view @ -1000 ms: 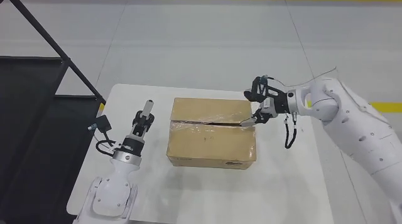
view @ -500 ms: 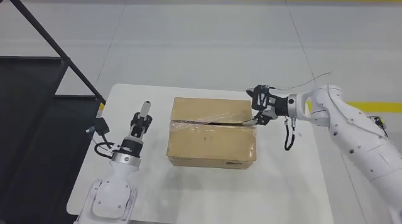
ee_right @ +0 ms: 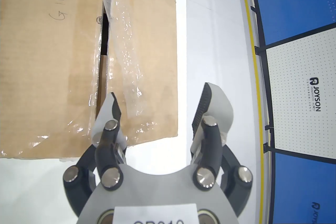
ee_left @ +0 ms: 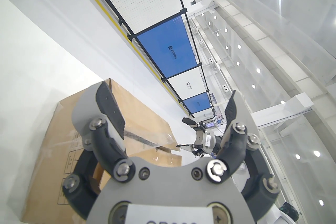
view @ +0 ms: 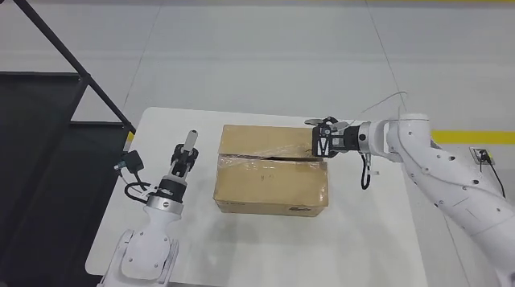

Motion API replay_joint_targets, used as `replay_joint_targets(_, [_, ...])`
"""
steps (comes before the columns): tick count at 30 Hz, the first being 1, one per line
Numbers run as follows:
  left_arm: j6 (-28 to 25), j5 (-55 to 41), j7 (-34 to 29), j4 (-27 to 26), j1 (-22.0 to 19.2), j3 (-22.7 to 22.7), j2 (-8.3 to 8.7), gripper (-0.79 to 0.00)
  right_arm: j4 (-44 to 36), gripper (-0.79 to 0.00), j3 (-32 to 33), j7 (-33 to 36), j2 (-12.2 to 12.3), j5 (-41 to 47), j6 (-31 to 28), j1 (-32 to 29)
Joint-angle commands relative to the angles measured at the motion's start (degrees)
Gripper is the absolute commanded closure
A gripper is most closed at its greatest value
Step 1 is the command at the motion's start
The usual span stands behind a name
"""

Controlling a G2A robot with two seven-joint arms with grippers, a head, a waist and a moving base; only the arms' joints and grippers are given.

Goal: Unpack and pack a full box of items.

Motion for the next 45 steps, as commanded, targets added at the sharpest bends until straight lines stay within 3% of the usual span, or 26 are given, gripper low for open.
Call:
replay_joint_targets(1, [0.1,0.0,0.0,0.0,0.0,-0.1,0.0,-0.785,0.3,-0.296,-0.2,-0.3,-0.2,-0.9,-0.6,0.1])
replay_joint_targets(17, [0.0,0.1,-0.3,0.1,-0.4,-0.3,-0.03,-0.785,1.7,-0.286,-0.5,-3.2,-1.2,-5.3,-3.7,-0.4])
replay_joint_targets(18, [-0.1,0.1,-0.2,0.0,-0.3,-0.3,-0.03,-0.785,1.8,-0.265,-0.5,-2.9,-1.4,-5.1,-3.8,-0.4])
replay_joint_targets(21, [-0.2,-0.1,-0.1,-0.1,-0.1,-0.5,-0.03,-0.785,2.4,-0.031,-0.6,-2.5,-1.9,-4.8,-3.9,-0.3])
replay_joint_targets(22, [-0.3,-0.1,0.0,-0.2,0.0,-0.6,-0.03,-0.785,2.6,0.0,-0.6,-2.5,-2.0,-4.8,-4.0,-0.3])
replay_joint_targets(31, [-0.4,-0.3,-0.1,-0.2,0.2,-1.1,0.0,-0.785,-0.3,0.0,1.1,-3.1,-1.8,-7.0,-1.6,-1.3])
replay_joint_targets(45, [1.5,1.2,-6.8,0.6,-1.7,-0.7,0.38,-0.785,-14.8,0.0,8.8,2.2,1.4,-8.4,5.2,-9.7])
